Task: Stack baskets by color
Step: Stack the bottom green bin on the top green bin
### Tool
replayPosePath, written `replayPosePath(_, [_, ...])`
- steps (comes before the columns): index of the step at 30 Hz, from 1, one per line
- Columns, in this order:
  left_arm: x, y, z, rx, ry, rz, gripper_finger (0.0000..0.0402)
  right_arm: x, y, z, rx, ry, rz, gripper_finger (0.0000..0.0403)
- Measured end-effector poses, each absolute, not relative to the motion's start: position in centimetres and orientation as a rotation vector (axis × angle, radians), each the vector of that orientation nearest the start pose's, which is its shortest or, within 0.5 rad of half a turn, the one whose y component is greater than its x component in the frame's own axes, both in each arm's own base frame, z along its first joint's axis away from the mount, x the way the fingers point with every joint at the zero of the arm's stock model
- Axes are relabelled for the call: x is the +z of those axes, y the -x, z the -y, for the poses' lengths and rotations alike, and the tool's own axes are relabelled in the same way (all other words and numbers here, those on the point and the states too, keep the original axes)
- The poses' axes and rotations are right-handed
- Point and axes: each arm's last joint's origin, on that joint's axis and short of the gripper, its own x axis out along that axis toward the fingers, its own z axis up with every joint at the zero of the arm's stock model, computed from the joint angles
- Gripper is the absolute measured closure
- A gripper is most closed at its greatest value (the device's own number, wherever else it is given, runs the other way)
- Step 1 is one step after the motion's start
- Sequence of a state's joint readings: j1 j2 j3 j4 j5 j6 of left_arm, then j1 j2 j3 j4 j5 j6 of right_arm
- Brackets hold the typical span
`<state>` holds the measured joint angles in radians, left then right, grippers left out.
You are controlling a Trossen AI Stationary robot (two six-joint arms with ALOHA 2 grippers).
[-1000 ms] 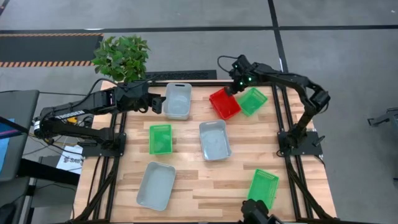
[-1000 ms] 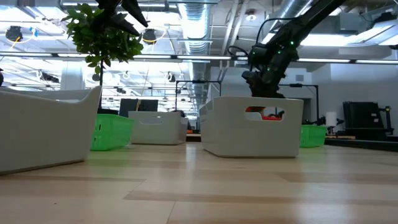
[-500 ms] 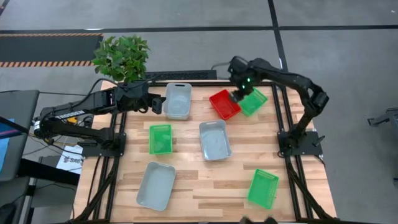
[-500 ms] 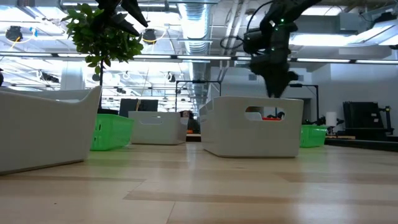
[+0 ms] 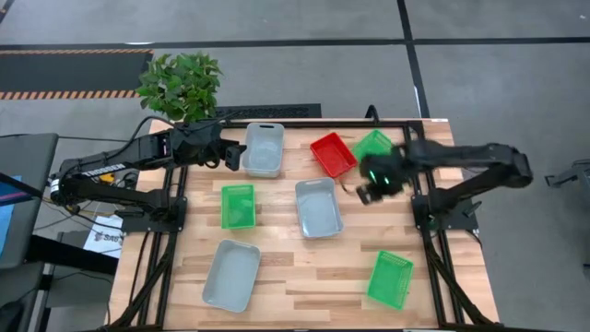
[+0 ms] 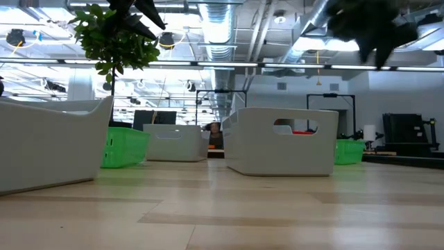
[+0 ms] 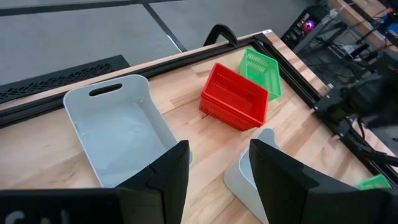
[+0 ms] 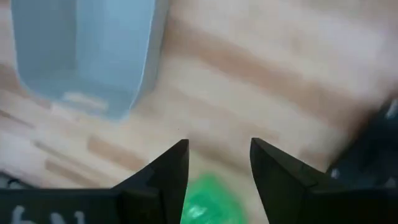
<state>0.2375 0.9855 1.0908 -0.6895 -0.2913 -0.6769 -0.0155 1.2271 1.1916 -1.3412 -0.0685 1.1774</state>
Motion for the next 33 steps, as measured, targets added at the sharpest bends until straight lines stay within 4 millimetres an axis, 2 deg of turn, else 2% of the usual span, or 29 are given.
replayPosePath(7, [35.6,-18.4,-5.2,0.666,0.619,-0.406,0.0246,29.6,-17.1,-7.4,-0.925,-1.169,-1.305,0.0194])
replayPosePath(16, [35.6,-18.4,-5.2,0.663,0.606,-0.410,0.0246,27.3,-16.0,-14.1,-1.188,-1.237,-1.305,0.0184])
replayPosePath(19, [35.6,-18.4,-5.2,0.662,0.602,-0.411,0.0246,26.1,-16.4,-15.7,-1.212,-1.232,-1.402,0.0184])
replayPosePath(23, [35.6,-18.4,-5.2,0.657,0.582,-0.418,0.0246,24.1,-17.5,-17.5,-1.213,-1.198,-1.422,0.0184])
replayPosePath(27, [35.6,-18.4,-5.2,0.654,0.567,-0.422,0.0246,22.6,-17.7,-18.7,-1.229,-1.125,-1.436,0.0184])
replayPosePath(33, [35.6,-18.4,-5.2,0.624,0.565,-0.434,0.0246,22.2,-17.4,-20.4,-1.192,-1.187,-1.547,0.0184])
